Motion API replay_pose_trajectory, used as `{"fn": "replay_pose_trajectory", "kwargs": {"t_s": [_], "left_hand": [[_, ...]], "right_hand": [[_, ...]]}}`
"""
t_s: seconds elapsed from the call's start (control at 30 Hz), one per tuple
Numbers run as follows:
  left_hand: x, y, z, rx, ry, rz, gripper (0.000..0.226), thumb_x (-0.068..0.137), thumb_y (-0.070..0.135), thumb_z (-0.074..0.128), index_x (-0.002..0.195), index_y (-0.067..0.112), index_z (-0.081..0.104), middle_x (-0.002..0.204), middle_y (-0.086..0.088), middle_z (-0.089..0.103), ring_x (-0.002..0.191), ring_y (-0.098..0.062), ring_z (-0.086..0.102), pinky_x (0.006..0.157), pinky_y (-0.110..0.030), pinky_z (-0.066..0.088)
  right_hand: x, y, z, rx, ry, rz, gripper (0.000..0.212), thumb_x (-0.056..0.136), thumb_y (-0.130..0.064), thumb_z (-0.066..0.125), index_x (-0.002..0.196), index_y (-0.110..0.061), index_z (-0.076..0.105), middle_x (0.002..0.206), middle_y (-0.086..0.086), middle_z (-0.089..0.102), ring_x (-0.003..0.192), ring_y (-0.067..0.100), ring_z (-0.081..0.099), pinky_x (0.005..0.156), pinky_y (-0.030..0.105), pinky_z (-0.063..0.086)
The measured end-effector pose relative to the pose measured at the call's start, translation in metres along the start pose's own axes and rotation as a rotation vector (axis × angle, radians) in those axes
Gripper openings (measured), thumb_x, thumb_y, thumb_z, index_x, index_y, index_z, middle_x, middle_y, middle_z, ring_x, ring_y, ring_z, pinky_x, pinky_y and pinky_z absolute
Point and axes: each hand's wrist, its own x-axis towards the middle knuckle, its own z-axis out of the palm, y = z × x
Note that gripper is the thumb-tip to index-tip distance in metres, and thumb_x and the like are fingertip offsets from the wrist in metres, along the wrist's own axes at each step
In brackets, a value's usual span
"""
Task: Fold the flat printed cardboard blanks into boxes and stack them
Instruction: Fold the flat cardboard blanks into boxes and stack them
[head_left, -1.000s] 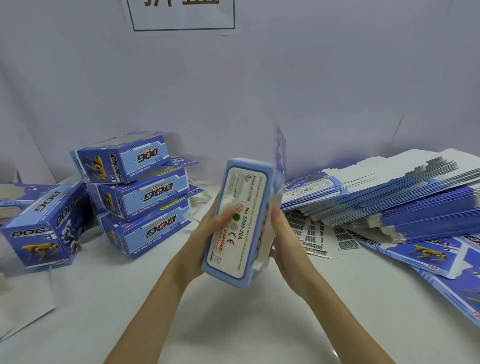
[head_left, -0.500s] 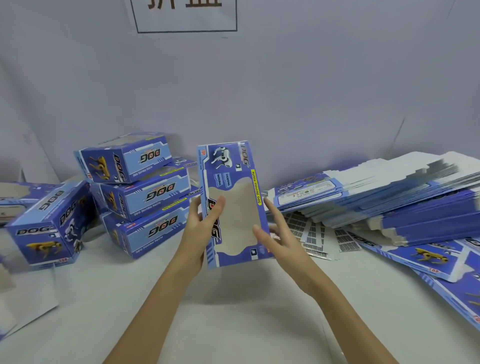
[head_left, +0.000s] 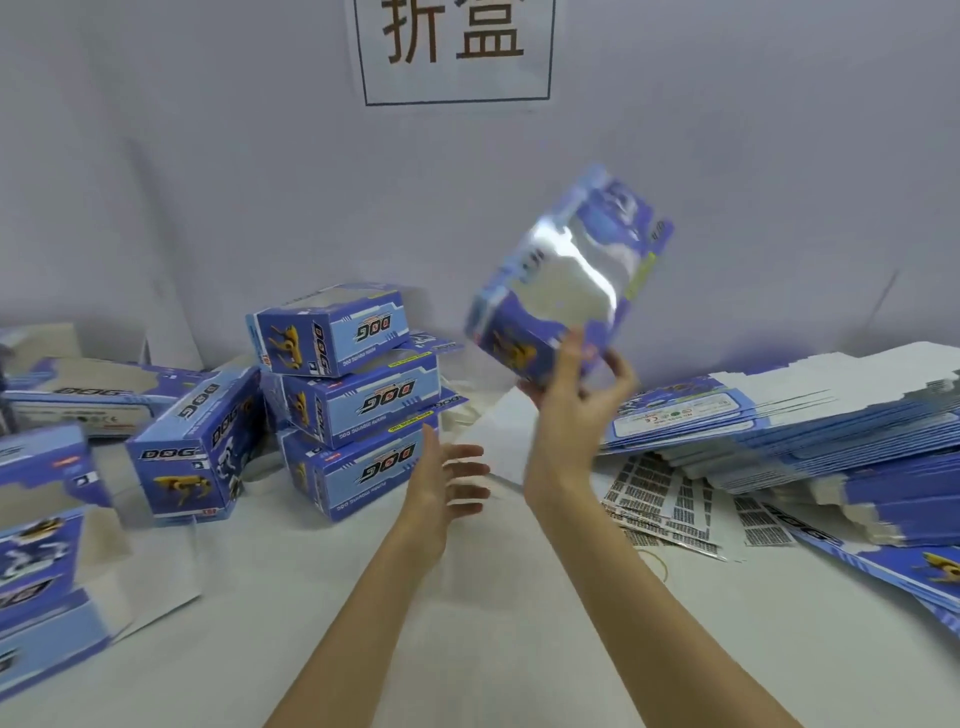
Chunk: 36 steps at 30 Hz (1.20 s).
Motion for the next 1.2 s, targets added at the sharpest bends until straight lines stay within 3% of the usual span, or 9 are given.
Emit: {"fn": "replay_pose_trajectory", "kwargs": {"t_s": [0.17, 0.23, 0.3, 0.4, 0.5, 0.6, 0.8, 1.0, 1.2], "left_hand": [[0.007, -0.004, -0.004, 0.032, -0.029, 0.043, 0.078, 0.103, 0.072, 0.023, 0.099, 0.014, 0.076, 0.092, -0.009, 0.077, 0.069, -0.024, 0.071, 0.065, -0.034, 0.056], [0.009, -0.005, -0.008, 0.031, -0.025, 0.062, 0.076, 0.103, 0.070, 0.025, 0.100, 0.014, 0.076, 0.092, -0.008, 0.078, 0.069, -0.022, 0.071, 0.067, -0.034, 0.056], [0.009, -0.005, -0.010, 0.039, -0.016, 0.070, 0.073, 0.105, 0.067, 0.027, 0.102, 0.013, 0.076, 0.092, -0.007, 0.078, 0.071, -0.021, 0.072, 0.068, -0.034, 0.057], [0.008, -0.003, -0.008, 0.048, 0.013, 0.031, 0.071, 0.108, 0.061, 0.026, 0.098, 0.011, 0.076, 0.085, -0.006, 0.077, 0.066, -0.022, 0.069, 0.066, -0.033, 0.055], [0.006, 0.001, -0.004, 0.056, 0.014, 0.019, 0.070, 0.110, 0.057, 0.027, 0.097, 0.010, 0.076, 0.084, -0.007, 0.076, 0.066, -0.022, 0.067, 0.066, -0.033, 0.054], [0.005, 0.001, -0.002, 0.073, 0.009, 0.022, 0.069, 0.110, 0.056, 0.028, 0.097, 0.008, 0.077, 0.082, -0.007, 0.077, 0.065, -0.021, 0.067, 0.064, -0.033, 0.056], [0.002, 0.002, 0.001, 0.129, -0.011, 0.011, 0.068, 0.111, 0.053, 0.028, 0.097, 0.009, 0.077, 0.079, -0.005, 0.077, 0.062, -0.020, 0.069, 0.062, -0.032, 0.056], [0.001, 0.001, 0.002, 0.161, -0.006, 0.005, 0.066, 0.112, 0.051, 0.029, 0.097, 0.008, 0.078, 0.081, -0.006, 0.078, 0.066, -0.023, 0.069, 0.065, -0.034, 0.057], [-0.001, 0.000, 0.003, 0.174, 0.002, 0.006, 0.065, 0.112, 0.049, 0.030, 0.098, 0.007, 0.078, 0.084, -0.008, 0.078, 0.070, -0.025, 0.069, 0.066, -0.034, 0.057]], "right_hand": [[0.015, -0.006, 0.059, -0.701, -0.773, 0.058, 0.057, 0.103, -0.038, 0.067, 0.154, -0.029, 0.045, 0.141, 0.003, 0.059, 0.125, 0.022, 0.062, 0.091, 0.030, 0.058], [0.016, -0.002, 0.051, -0.786, -0.781, 0.063, 0.042, 0.105, -0.036, 0.064, 0.144, -0.024, 0.057, 0.136, 0.003, 0.065, 0.117, 0.020, 0.065, 0.083, 0.026, 0.059], [0.020, 0.009, 0.025, -0.951, -0.720, -0.026, 0.032, 0.106, -0.030, 0.062, 0.136, -0.020, 0.063, 0.135, 0.003, 0.066, 0.118, 0.020, 0.064, 0.096, 0.036, 0.056], [0.038, 0.030, -0.031, -1.437, -0.698, -0.179, 0.058, 0.100, -0.008, 0.059, 0.154, -0.017, 0.043, 0.152, 0.013, 0.047, 0.135, 0.032, 0.050, 0.111, 0.043, 0.044], [0.059, 0.040, -0.091, -2.059, -0.630, -0.248, 0.088, 0.097, -0.013, 0.064, 0.166, -0.013, 0.011, 0.170, 0.025, 0.015, 0.158, 0.043, 0.015, 0.128, 0.056, 0.016], [0.078, 0.036, -0.137, -2.405, -0.590, -0.279, 0.080, 0.103, -0.016, 0.057, 0.166, -0.007, 0.009, 0.172, 0.027, 0.009, 0.161, 0.041, 0.005, 0.127, 0.068, -0.001], [0.092, 0.029, -0.156, -2.499, -0.693, -0.513, 0.038, 0.096, -0.003, 0.063, 0.131, -0.010, 0.053, 0.133, 0.013, 0.060, 0.126, 0.033, 0.055, 0.118, 0.057, 0.034], [0.099, 0.019, -0.154, -2.420, -0.797, -0.688, 0.028, 0.098, 0.003, 0.051, 0.116, -0.015, 0.063, 0.107, 0.003, 0.070, 0.100, 0.026, 0.067, 0.094, 0.036, 0.040], [0.094, 0.023, -0.147, -2.461, -0.838, -0.696, 0.027, 0.096, 0.007, 0.054, 0.118, -0.007, 0.060, 0.116, 0.011, 0.069, 0.108, 0.032, 0.064, 0.103, 0.041, 0.041]]}}
